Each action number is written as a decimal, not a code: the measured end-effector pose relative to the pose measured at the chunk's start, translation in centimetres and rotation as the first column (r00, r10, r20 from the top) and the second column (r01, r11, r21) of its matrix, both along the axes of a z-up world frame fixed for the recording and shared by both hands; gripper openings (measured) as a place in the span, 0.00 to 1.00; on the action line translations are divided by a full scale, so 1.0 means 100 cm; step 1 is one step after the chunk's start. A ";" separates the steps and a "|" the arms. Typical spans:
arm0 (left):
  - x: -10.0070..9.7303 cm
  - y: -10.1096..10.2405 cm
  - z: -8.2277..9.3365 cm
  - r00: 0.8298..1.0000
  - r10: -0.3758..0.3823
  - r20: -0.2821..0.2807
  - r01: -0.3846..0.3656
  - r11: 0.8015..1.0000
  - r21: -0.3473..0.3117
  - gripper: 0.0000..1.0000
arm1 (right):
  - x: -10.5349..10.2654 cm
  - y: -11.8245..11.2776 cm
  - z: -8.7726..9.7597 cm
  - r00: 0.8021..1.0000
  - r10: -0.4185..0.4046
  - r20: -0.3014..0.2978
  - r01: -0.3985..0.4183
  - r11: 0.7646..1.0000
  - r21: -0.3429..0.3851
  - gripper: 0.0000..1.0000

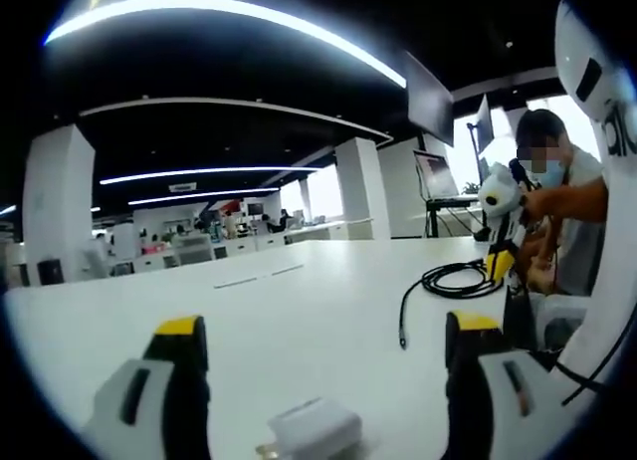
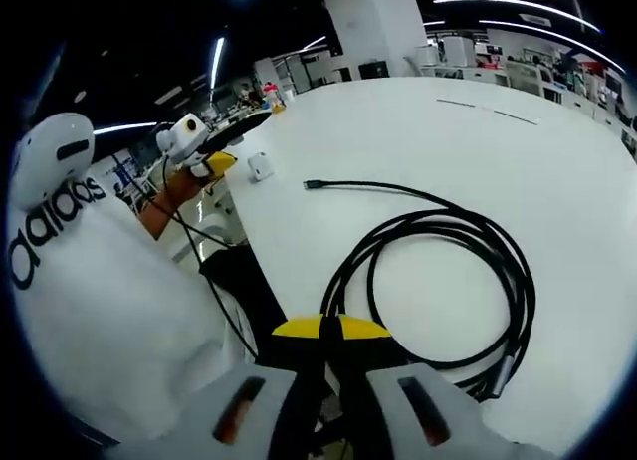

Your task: Plug the desk Type‑C cable into the charger adapter.

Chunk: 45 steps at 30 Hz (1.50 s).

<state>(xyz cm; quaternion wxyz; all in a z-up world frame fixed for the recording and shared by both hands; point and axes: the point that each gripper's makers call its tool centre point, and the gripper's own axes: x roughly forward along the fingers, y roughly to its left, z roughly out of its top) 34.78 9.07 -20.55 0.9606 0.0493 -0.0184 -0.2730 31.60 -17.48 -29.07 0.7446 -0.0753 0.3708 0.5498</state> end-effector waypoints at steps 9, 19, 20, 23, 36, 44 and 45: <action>0.002 0.008 0.008 1.000 0.025 0.015 -0.025 0.999 -0.028 1.00 | -0.009 -0.001 -0.003 1.000 0.000 -0.019 0.000 1.000 0.014 0.02; 0.001 0.013 0.005 0.999 0.041 0.006 -0.040 0.999 -0.036 1.00 | -0.016 -0.001 -0.003 1.000 0.005 -0.014 -0.005 1.000 0.025 0.02; 0.001 0.013 0.005 0.999 0.040 0.005 -0.040 0.999 -0.034 1.00 | -0.016 -0.001 -0.004 1.000 0.009 -0.012 -0.008 1.000 0.021 0.02; 0.001 0.011 0.008 0.999 0.031 0.020 -0.030 0.999 -0.023 1.00 | -0.017 0.000 -0.004 1.000 0.025 0.008 -0.025 1.000 0.012 0.02; 0.000 0.011 -0.001 1.000 -0.019 -0.017 0.019 0.999 0.035 0.96 | -0.012 -0.001 -0.004 0.993 0.057 0.101 -0.056 0.998 -0.011 0.13; -0.002 0.018 -0.004 0.996 -0.072 -0.048 0.076 0.994 0.076 0.83 | -0.003 0.004 0.003 0.984 0.055 0.171 -0.057 0.998 0.006 0.14; -0.001 0.019 -0.005 0.996 -0.075 -0.055 0.080 0.993 0.083 0.82 | -0.001 0.005 0.005 0.982 0.053 0.182 -0.056 0.998 0.010 0.14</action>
